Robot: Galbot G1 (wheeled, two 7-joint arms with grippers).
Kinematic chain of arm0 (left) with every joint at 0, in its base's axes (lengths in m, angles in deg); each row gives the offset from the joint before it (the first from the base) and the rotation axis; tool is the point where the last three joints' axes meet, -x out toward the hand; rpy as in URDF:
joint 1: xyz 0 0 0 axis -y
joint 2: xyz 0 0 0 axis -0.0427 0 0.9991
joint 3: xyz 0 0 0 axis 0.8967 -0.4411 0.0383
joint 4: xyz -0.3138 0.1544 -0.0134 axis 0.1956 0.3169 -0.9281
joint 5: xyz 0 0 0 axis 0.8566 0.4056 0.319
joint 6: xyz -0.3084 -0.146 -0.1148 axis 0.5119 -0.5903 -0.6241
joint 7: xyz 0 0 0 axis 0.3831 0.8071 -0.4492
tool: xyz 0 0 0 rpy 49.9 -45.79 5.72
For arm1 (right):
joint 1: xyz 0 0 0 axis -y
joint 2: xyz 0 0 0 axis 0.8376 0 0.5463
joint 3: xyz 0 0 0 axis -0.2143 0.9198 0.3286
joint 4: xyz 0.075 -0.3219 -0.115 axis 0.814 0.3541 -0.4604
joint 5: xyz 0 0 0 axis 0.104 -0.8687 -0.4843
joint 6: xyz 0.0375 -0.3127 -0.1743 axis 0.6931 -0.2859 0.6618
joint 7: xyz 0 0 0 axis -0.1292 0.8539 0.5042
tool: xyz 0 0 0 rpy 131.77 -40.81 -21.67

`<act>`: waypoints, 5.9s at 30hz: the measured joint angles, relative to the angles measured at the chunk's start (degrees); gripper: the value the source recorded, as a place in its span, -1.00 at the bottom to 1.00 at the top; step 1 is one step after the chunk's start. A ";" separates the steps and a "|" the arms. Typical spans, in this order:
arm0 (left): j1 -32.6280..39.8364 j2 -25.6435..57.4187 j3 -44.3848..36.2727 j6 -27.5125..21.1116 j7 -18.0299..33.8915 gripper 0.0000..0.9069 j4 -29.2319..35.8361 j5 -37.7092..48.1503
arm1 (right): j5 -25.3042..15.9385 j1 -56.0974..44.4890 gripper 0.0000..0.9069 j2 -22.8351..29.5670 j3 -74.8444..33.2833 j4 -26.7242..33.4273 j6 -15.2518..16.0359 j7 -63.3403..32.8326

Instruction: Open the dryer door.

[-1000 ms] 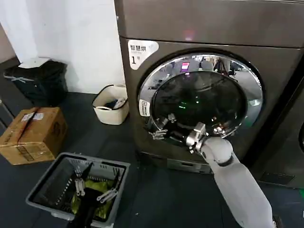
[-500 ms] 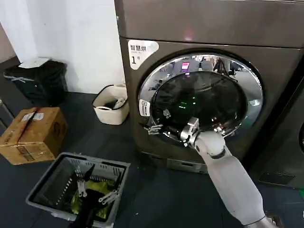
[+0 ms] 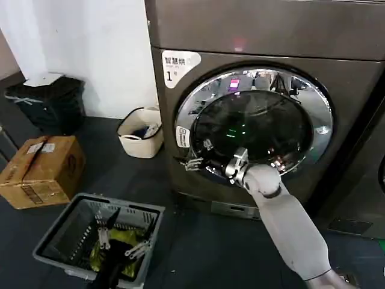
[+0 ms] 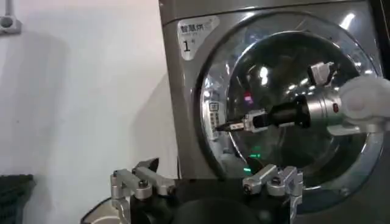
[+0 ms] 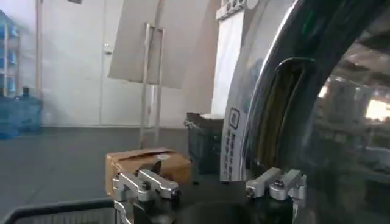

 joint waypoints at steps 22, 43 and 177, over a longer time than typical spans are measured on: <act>0.66 0.35 0.88 -3.91 -0.17 1.00 1.63 1.65 | 1.90 -3.31 1.00 -3.12 -0.92 -4.00 -0.82 9.56; 1.36 0.95 4.30 -6.94 -1.98 1.00 3.10 4.17 | 3.93 -7.04 1.00 -5.15 -3.14 -6.68 1.15 17.93; 48.18 38.38 -24.08 -16.08 -18.36 1.00 -14.07 47.41 | 9.36 -40.40 1.00 -8.10 -55.81 -11.68 -11.87 33.20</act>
